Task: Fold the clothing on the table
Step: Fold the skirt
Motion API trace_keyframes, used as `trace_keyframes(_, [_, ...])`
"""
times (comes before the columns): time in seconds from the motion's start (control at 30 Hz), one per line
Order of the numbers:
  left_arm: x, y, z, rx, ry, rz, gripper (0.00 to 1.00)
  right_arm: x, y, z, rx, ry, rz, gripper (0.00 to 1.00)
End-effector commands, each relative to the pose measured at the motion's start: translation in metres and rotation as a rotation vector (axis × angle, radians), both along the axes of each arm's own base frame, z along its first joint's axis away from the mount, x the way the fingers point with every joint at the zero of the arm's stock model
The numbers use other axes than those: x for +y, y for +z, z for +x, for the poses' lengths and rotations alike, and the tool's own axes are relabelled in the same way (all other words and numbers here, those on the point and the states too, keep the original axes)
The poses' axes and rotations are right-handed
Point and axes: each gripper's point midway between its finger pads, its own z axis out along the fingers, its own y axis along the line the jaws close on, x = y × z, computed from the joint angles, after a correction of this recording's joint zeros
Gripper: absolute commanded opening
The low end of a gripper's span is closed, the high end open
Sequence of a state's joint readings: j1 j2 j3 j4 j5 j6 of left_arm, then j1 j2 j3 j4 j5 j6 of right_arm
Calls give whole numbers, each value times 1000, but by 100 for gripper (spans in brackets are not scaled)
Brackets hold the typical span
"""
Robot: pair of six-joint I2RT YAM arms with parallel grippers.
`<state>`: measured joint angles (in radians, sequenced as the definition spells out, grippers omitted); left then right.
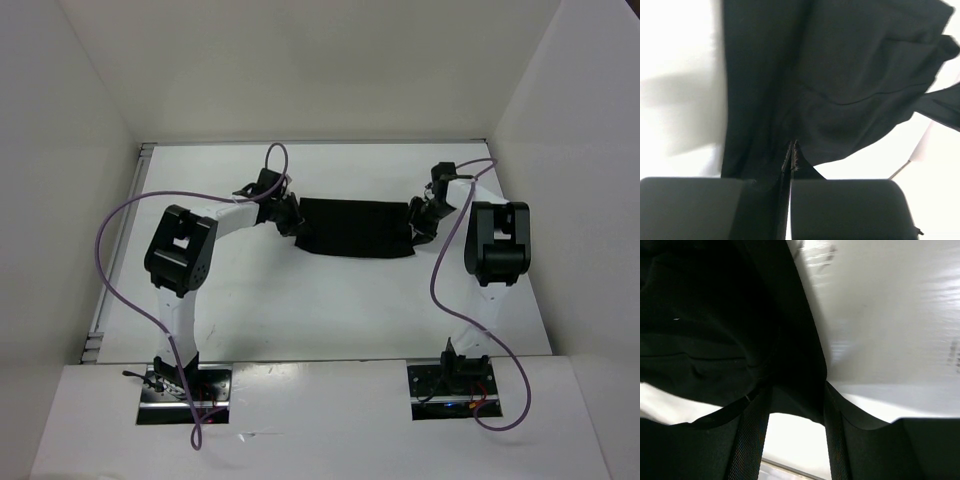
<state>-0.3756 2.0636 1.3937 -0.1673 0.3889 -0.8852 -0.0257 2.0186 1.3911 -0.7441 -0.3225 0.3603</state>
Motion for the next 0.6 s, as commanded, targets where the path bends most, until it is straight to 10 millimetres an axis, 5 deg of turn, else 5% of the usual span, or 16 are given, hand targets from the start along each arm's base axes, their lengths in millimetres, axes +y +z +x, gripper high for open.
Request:
trace_keyframes(0.0, [6,3,3,-37,-2,16,0,20,-13,11,-34,58,67,50])
trace_keyframes(0.17, [8,10,9,-57,16,33,0,11,-10,13,-50,55,13,47])
trace_keyframes(0.33, [10,13,9,-60,23,41,0,-25,11,24,-103,-27,-178,51])
trace_keyframes(0.57, [11,18,8,-64,15,46,0,-34,-2,21,-68,-46,-227,54])
